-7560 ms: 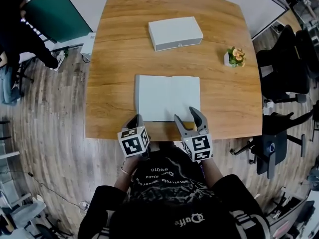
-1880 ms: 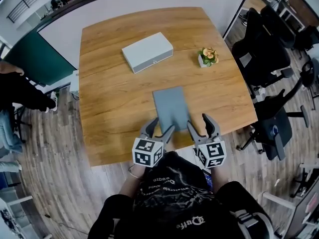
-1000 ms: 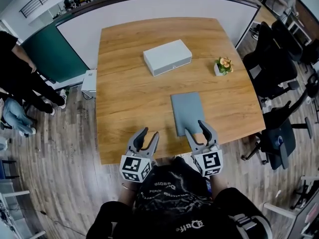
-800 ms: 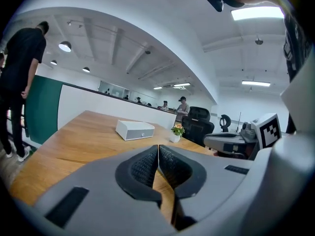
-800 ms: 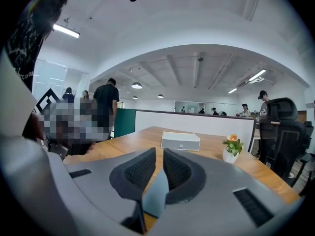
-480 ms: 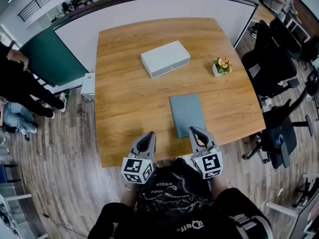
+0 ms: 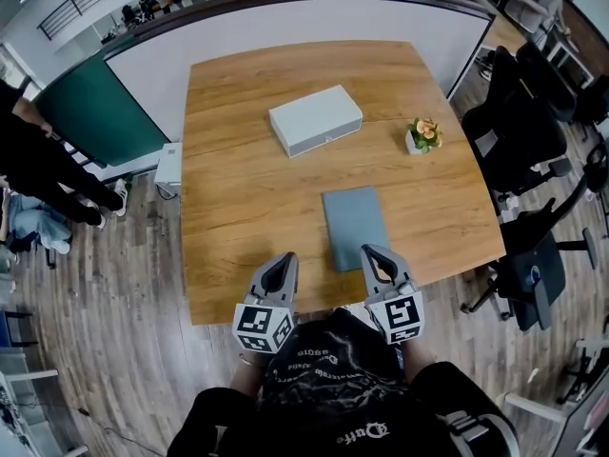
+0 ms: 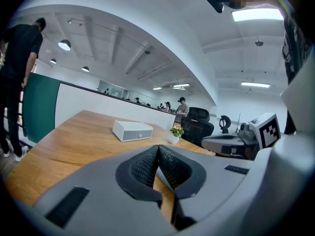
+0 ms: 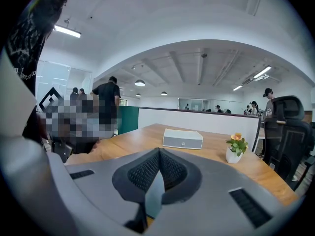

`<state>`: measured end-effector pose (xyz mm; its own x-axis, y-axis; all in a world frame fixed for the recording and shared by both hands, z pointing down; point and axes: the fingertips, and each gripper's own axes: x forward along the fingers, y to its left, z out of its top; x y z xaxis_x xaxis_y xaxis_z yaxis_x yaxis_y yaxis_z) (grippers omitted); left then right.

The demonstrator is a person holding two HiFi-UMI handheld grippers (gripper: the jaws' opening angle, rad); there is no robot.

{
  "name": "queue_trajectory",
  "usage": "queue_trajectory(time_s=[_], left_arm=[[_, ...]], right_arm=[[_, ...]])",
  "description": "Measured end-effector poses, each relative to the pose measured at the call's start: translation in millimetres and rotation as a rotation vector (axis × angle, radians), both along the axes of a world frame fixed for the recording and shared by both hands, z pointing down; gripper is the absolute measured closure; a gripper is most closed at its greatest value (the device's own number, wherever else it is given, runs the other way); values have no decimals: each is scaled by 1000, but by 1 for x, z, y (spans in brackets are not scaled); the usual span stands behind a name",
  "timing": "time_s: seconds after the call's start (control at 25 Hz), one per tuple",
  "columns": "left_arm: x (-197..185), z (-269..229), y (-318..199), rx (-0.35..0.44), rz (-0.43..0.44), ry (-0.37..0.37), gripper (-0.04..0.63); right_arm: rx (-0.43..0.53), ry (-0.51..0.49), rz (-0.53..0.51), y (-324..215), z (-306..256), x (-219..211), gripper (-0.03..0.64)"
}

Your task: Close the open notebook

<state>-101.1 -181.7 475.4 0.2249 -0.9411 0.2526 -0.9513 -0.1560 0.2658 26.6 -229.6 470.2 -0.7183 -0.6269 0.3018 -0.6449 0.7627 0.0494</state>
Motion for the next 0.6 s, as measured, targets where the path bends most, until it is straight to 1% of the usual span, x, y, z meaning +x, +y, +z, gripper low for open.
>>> queue_trajectory(time_s=[0.24,0.6], left_arm=[[0,2,-2,-9,-3,-18,574],[-5,2,-8,-11,-19,-34,574]], right_arm=[[7,7,-13,-3,-1,-4,612],[7,19,-1,-9,0,-1,612]])
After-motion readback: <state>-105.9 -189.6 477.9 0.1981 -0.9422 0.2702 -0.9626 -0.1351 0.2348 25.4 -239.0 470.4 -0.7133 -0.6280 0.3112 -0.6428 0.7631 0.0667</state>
